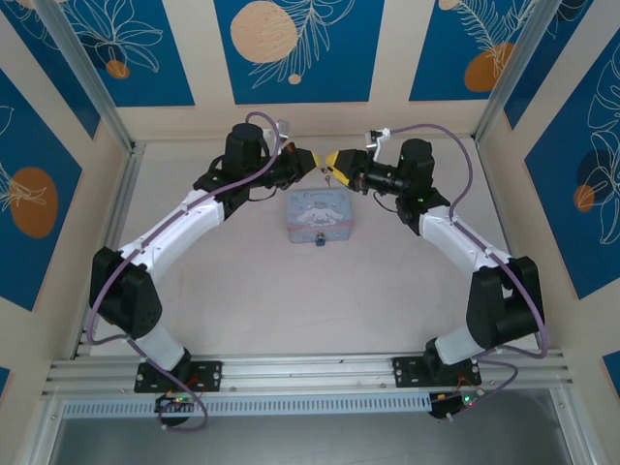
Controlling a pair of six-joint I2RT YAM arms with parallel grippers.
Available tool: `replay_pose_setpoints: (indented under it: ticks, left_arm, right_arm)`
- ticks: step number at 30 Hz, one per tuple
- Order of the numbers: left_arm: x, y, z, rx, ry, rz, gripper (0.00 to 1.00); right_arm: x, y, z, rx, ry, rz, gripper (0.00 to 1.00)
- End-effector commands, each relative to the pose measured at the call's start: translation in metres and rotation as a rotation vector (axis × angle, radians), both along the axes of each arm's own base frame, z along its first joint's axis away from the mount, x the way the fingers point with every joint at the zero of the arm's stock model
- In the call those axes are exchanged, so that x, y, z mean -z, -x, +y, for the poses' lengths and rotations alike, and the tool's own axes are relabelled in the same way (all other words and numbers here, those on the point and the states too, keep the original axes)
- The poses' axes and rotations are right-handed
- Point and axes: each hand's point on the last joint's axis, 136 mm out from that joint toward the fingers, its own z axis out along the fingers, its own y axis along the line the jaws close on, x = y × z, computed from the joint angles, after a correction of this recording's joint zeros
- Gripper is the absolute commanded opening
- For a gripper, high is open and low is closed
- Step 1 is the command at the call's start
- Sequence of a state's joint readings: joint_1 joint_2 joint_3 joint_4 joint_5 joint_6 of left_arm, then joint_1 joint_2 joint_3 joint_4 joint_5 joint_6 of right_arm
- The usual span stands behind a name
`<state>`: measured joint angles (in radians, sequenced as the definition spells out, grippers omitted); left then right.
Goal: Unlock a padlock with a key
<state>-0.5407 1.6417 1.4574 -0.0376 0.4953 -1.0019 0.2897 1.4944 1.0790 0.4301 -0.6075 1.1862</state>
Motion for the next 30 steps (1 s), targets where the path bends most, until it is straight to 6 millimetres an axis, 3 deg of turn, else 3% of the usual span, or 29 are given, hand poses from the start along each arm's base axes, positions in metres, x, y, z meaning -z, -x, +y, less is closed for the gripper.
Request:
replay_pose_setpoints:
  ticks: [1, 11, 30]
  left_arm:
    - [-0.002, -0.006, 0.001, -0.017, 0.023, -0.005, 0.0]
    - [-0.002, -0.013, 0.0, -0.048, 0.059, 0.009, 0.0]
    - [0.002, -0.018, -0.001, -0.068, 0.075, 0.028, 0.0]
  right_arm:
    - [-0.013, 0.003, 0.008, -0.047, -0.027, -0.039, 0.4]
    - [-0.001, 0.007, 0.01, -0.05, -0.038, -0.01, 0.32]
    - [0.021, 0.006, 0.014, -0.059, -0.014, 0.05, 0.32]
